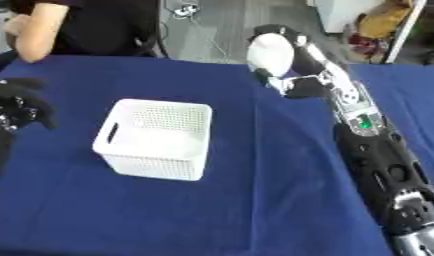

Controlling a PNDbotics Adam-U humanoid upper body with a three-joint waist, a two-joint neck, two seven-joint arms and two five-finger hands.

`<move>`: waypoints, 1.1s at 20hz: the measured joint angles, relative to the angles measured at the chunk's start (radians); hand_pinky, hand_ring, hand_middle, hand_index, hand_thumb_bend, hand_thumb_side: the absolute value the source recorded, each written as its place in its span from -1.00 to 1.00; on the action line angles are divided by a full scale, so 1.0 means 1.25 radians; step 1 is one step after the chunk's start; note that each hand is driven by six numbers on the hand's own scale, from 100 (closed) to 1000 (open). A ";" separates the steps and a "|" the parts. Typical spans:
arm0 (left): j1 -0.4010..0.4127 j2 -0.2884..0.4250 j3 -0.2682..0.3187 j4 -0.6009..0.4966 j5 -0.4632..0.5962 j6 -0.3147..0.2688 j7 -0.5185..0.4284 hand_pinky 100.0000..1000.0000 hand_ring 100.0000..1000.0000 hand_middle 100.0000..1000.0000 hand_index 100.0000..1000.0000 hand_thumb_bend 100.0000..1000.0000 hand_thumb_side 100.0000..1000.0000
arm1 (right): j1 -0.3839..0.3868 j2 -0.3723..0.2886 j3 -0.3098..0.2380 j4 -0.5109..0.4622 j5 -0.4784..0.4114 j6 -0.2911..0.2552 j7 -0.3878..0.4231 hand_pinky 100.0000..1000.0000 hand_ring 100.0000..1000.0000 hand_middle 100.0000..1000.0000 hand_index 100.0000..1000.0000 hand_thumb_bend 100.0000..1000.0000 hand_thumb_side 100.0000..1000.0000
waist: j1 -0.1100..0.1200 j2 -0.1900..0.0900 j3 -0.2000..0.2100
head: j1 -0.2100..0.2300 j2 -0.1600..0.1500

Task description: Pick up objects on the table and place them in the box.

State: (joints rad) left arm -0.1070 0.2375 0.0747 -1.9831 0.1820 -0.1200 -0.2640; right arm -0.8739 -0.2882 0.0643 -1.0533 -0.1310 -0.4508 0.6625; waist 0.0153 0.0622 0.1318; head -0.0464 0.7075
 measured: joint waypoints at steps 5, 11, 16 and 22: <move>0.000 -0.005 -0.002 0.000 0.003 -0.002 -0.002 -0.16 0.03 0.40 0.32 -0.96 0.92 | -0.019 0.040 0.004 0.034 0.025 0.004 0.004 -0.27 0.17 -0.46 -0.15 -1.00 -1.00 | 0.001 0.000 0.002 | -0.013 0.000; 0.000 -0.005 -0.005 0.000 0.006 -0.001 -0.006 -0.16 0.03 0.40 0.32 -0.96 0.92 | -0.035 0.083 0.015 0.055 0.049 0.003 0.003 -0.27 0.16 -0.46 -0.14 -1.00 -1.00 | 0.003 0.000 0.011 | -0.021 0.000; 0.000 -0.005 -0.010 0.000 0.007 -0.001 -0.010 -0.16 0.03 0.40 0.32 -0.96 0.92 | -0.053 0.114 0.034 0.055 0.060 -0.003 -0.003 -0.26 0.17 -0.46 -0.14 -1.00 -1.00 | 0.003 0.000 0.018 | -0.028 0.000; 0.000 -0.005 -0.010 0.000 0.010 0.001 -0.013 -0.16 0.04 0.40 0.32 -0.96 0.92 | -0.054 0.126 0.051 0.054 0.073 -0.011 -0.011 -0.26 0.18 -0.46 -0.15 -1.00 -1.00 | 0.002 0.000 0.021 | -0.033 0.000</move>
State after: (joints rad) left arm -0.1071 0.2310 0.0624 -1.9831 0.1951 -0.1182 -0.2796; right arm -0.9410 -0.1306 0.1282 -0.9852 -0.0402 -0.4645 0.6488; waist 0.0180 0.0618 0.1585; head -0.0874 0.7076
